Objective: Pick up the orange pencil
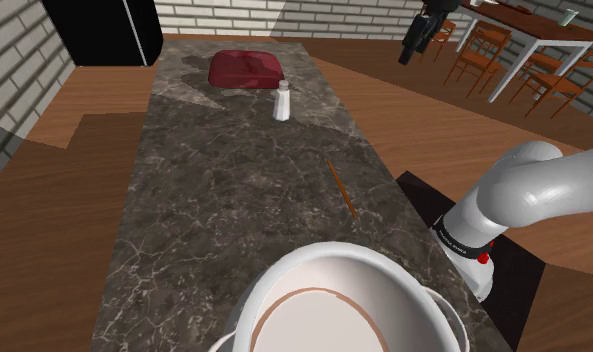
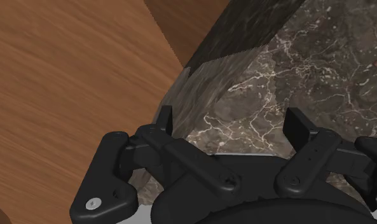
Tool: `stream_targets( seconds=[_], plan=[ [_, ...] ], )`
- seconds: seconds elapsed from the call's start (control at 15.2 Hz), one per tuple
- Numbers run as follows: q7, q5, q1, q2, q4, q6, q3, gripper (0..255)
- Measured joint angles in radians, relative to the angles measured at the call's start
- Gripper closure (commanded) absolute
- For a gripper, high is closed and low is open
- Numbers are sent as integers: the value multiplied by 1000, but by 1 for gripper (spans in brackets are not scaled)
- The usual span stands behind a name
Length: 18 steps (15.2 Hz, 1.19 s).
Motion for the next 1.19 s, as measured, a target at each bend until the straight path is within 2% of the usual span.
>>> stream_targets(
  seconds=[0.2,0.53,0.79,1.19],
  plan=[
    [37,20,-1,-28,-42,10,13,0],
    [200,116,4,-104,-165,49,83,0],
    [340,213,20,-169,-282,104,154,0],
    [565,384,67,-192,-381,204,291,0]
  ],
)
